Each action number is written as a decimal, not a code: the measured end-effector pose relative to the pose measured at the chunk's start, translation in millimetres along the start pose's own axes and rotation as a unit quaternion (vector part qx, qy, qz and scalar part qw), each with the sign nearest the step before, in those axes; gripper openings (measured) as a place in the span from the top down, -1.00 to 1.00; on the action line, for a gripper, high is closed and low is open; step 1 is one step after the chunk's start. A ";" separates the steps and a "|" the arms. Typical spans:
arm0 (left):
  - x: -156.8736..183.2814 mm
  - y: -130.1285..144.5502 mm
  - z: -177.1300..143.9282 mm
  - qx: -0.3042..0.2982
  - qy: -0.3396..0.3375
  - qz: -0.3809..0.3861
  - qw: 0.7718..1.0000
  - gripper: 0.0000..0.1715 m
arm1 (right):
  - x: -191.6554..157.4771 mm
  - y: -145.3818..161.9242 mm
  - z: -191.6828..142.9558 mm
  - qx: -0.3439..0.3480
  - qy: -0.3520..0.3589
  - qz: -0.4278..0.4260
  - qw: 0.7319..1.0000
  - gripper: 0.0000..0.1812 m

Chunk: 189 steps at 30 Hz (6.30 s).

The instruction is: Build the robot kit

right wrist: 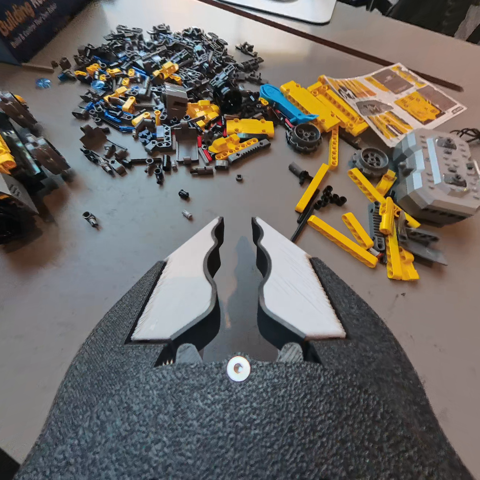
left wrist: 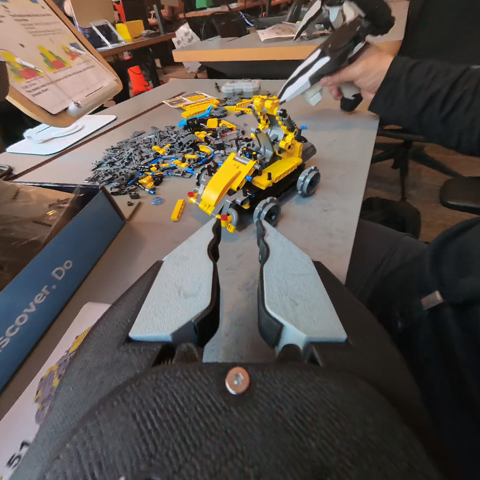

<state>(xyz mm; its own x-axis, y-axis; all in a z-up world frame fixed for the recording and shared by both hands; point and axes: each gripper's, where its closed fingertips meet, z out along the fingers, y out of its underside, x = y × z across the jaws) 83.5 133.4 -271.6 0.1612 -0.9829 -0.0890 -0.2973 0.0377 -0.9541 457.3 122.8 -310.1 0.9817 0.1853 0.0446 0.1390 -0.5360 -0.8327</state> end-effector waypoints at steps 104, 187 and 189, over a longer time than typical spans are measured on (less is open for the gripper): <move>-55.7 136.5 -332.8 0.116 -0.305 -0.194 0.925 0.64 | 108.0 36.2 -39.0 -0.041 0.368 0.070 0.926 0.82; 48.0 20.0 -106.5 0.031 -0.026 -0.108 0.993 0.65 | 43.9 -14.3 -67.7 0.130 0.123 0.064 0.982 0.95; 48.6 11.0 -88.8 0.027 0.003 -0.114 0.993 0.64 | 42.4 -0.6 -81.3 0.107 0.087 0.075 0.988 0.85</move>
<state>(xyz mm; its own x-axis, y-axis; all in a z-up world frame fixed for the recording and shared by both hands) 4.5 70.0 -260.9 0.2120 -0.9681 0.1333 -0.2023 -0.1770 -0.9632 509.4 64.0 -262.9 0.9993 -0.0373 -0.0095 -0.0222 -0.3568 -0.9339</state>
